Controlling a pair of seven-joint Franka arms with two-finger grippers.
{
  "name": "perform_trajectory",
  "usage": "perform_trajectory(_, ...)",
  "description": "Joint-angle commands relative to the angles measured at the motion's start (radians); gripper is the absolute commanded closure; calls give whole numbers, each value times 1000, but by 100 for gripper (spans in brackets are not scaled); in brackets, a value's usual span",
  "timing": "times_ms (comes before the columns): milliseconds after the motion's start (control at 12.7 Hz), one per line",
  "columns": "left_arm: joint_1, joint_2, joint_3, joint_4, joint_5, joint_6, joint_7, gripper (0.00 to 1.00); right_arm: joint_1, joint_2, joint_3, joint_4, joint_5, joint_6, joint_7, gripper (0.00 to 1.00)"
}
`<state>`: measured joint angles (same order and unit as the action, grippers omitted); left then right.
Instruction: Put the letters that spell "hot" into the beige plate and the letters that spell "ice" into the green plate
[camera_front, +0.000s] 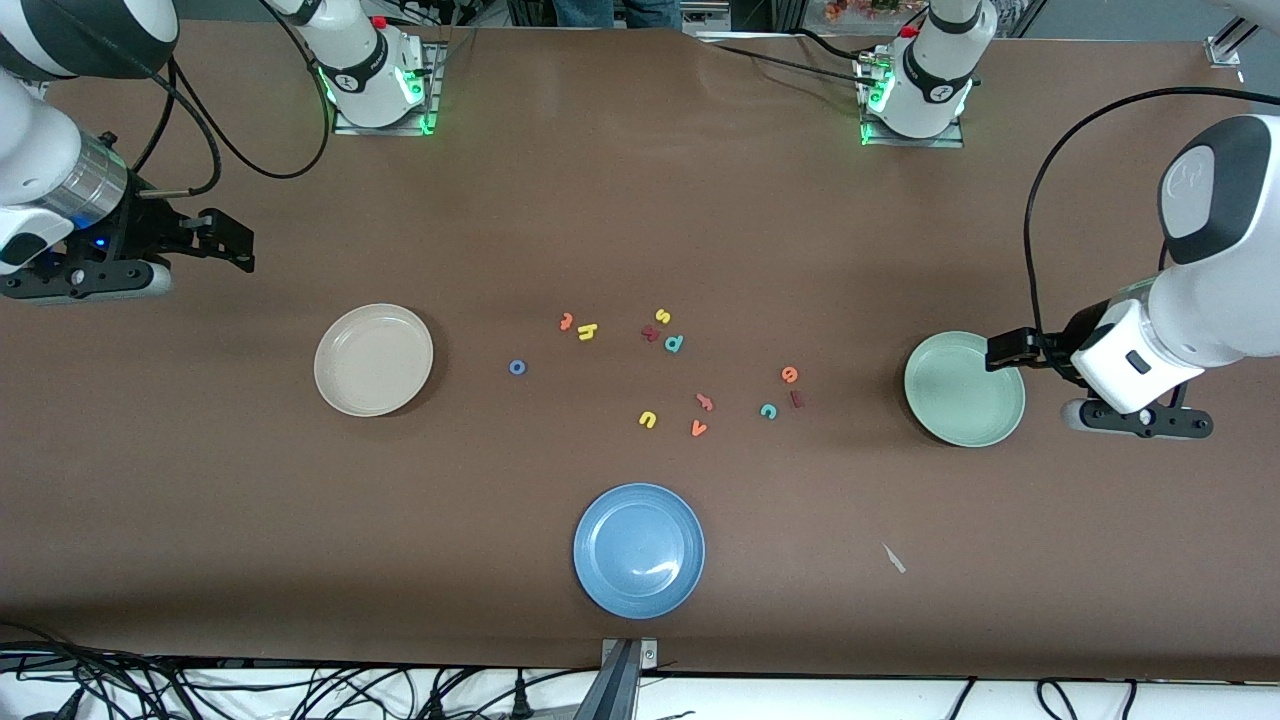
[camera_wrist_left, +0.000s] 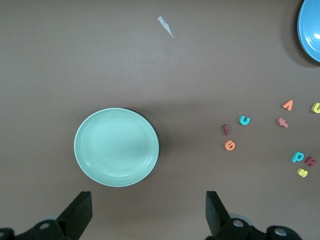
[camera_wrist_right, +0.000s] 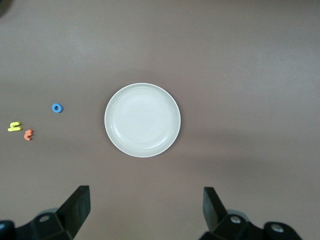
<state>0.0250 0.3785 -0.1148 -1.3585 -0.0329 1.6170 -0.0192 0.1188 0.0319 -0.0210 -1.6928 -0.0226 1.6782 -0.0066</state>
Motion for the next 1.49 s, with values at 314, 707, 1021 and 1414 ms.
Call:
perform_trajectory(314, -5, -24, -5, -2, 107, -28, 21, 0, 2, 10, 1, 24, -14, -35, -13, 0)
perform_trajectory(707, -7, -32, -5, -5, 107, -34, 21, 0, 2, 10, 1, 25, -13, -46, -12, 0)
perform_trajectory(1021, -13, -32, -5, -2, 107, -49, 19, 0, 2, 10, 1, 25, -13, -46, -12, 0)
perform_trajectory(1414, -13, -33, -5, -4, 107, -52, 19, 0, 2, 10, 1, 25, -14, -46, -12, 0)
